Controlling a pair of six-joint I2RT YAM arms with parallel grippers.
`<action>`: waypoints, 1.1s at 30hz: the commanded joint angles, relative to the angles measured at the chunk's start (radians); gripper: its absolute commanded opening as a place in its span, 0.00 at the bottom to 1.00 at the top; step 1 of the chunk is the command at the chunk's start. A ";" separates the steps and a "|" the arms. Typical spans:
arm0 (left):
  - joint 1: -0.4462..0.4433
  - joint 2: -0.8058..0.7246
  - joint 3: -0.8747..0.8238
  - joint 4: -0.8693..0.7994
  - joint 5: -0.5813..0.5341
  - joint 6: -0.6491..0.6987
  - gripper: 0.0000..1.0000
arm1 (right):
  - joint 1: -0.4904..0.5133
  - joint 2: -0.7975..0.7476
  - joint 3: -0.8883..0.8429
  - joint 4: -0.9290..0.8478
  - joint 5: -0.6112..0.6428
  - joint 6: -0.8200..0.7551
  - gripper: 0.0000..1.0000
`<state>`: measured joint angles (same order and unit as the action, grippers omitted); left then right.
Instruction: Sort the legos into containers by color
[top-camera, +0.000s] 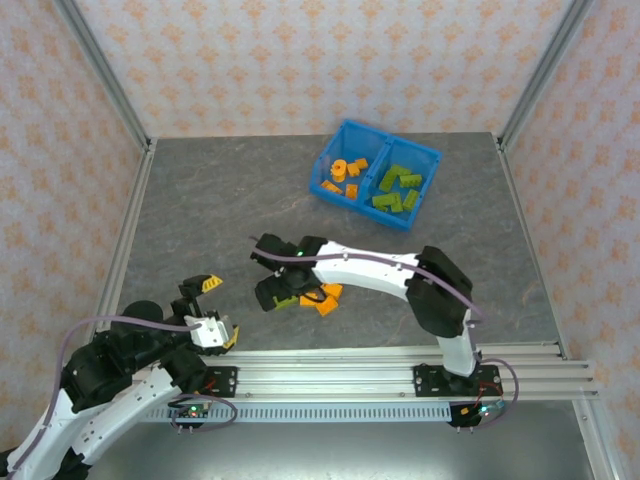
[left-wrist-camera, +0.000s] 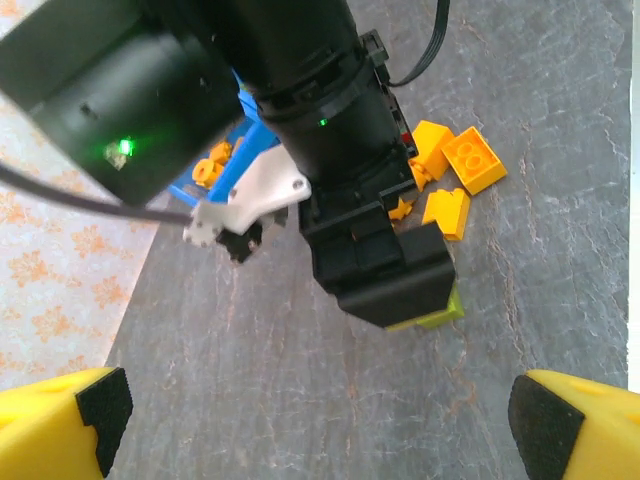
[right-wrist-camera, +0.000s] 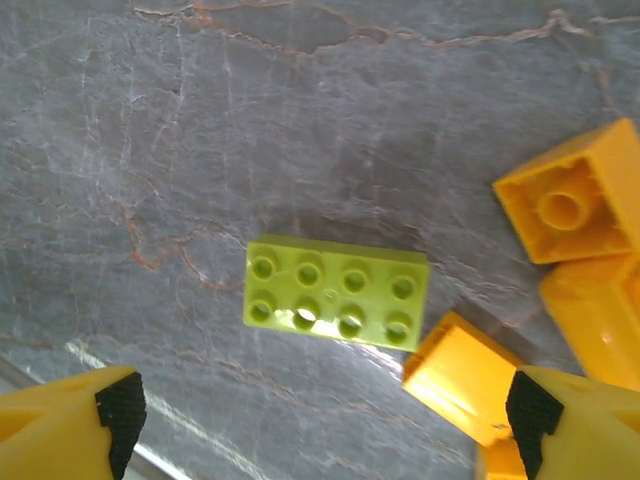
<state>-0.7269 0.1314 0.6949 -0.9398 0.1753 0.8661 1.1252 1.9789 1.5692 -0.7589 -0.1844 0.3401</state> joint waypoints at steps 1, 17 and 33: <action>-0.003 -0.026 -0.014 -0.025 0.003 0.020 1.00 | 0.028 0.065 0.050 -0.071 0.108 0.027 0.99; -0.003 -0.031 -0.052 0.010 0.033 0.013 1.00 | 0.028 0.188 0.089 -0.038 0.108 0.066 0.66; -0.003 0.007 -0.076 0.118 0.083 0.000 1.00 | -0.001 0.064 0.070 -0.020 0.173 0.066 0.55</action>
<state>-0.7269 0.1299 0.6304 -0.8932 0.2310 0.8658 1.1488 2.1288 1.6543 -0.7799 -0.0605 0.3939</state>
